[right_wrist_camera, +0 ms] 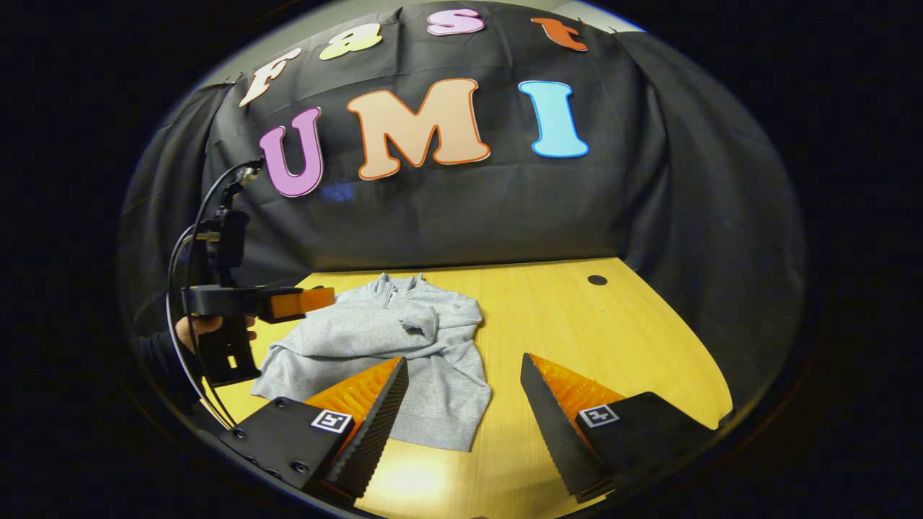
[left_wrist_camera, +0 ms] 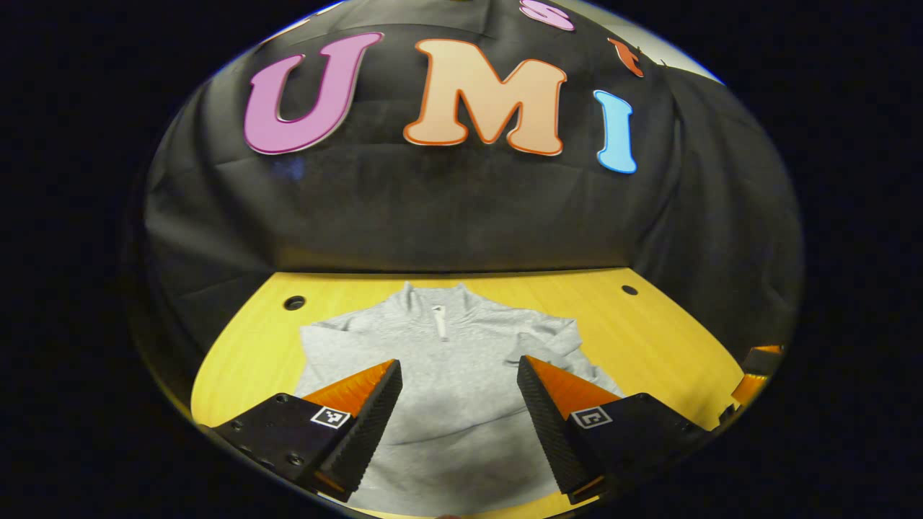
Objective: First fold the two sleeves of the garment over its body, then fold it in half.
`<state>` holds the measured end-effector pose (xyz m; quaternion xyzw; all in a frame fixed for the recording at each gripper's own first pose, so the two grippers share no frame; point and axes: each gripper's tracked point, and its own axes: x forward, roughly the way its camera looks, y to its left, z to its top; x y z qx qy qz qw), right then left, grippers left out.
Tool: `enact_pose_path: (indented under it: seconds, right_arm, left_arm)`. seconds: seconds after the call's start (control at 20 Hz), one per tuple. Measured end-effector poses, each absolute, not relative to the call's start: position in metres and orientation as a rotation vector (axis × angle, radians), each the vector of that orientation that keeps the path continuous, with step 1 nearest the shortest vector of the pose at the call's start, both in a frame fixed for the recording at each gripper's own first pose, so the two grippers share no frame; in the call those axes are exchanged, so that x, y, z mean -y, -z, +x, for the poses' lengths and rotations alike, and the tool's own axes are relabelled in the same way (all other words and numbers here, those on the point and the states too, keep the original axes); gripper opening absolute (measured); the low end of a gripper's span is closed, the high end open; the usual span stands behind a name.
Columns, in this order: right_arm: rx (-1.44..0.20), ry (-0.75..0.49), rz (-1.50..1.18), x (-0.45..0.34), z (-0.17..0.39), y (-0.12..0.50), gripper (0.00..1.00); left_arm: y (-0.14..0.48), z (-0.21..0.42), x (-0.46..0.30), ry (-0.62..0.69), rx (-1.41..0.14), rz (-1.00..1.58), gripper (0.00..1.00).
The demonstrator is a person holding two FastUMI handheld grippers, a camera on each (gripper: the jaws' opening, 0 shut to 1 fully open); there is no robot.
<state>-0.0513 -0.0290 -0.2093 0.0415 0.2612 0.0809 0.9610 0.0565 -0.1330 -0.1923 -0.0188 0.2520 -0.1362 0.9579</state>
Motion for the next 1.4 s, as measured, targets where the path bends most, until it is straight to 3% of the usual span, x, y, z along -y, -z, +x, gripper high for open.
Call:
enact_pose_path:
  seconds: [0.6, 0.8, 0.85, 1.1, 1.15, 1.2, 1.35, 1.4]
  right_arm:
    - [-0.608, -0.147, 0.043, 0.000, -0.043, 0.263, 0.98]
    - [-0.680, -0.133, 0.003, -0.001, -0.051, 0.297, 0.94]
    - [-0.699, -0.132, -0.006, -0.002, -0.054, 0.305, 0.98]
    - [-0.791, -0.134, -0.040, -0.008, -0.068, 0.342, 0.99]
    - [-0.804, -0.129, -0.046, -0.007, -0.069, 0.347, 0.95]
    - [-0.815, -0.125, -0.046, -0.007, -0.070, 0.351, 0.99]
    - [-0.855, -0.106, -0.053, -0.002, -0.074, 0.364, 0.95]
    - [-0.870, -0.101, -0.053, -0.002, -0.075, 0.368, 0.98]
  left_arm:
    - [0.269, -0.034, -0.009, 0.065, -0.678, -0.030, 0.95]
    - [0.303, -0.059, -0.015, 0.067, -0.755, -0.043, 0.95]
    - [0.309, -0.063, -0.016, 0.068, -0.771, -0.041, 0.95]
    - [0.336, -0.076, -0.027, 0.045, -0.832, -0.051, 0.95]
    - [0.339, -0.078, -0.028, 0.045, -0.843, -0.058, 0.95]
    - [0.342, -0.080, -0.029, 0.046, -0.855, -0.060, 0.96]
    - [0.341, -0.079, -0.028, 0.063, -0.841, -0.067, 0.96]
    - [0.342, -0.078, -0.028, 0.070, -0.834, -0.063, 0.97]
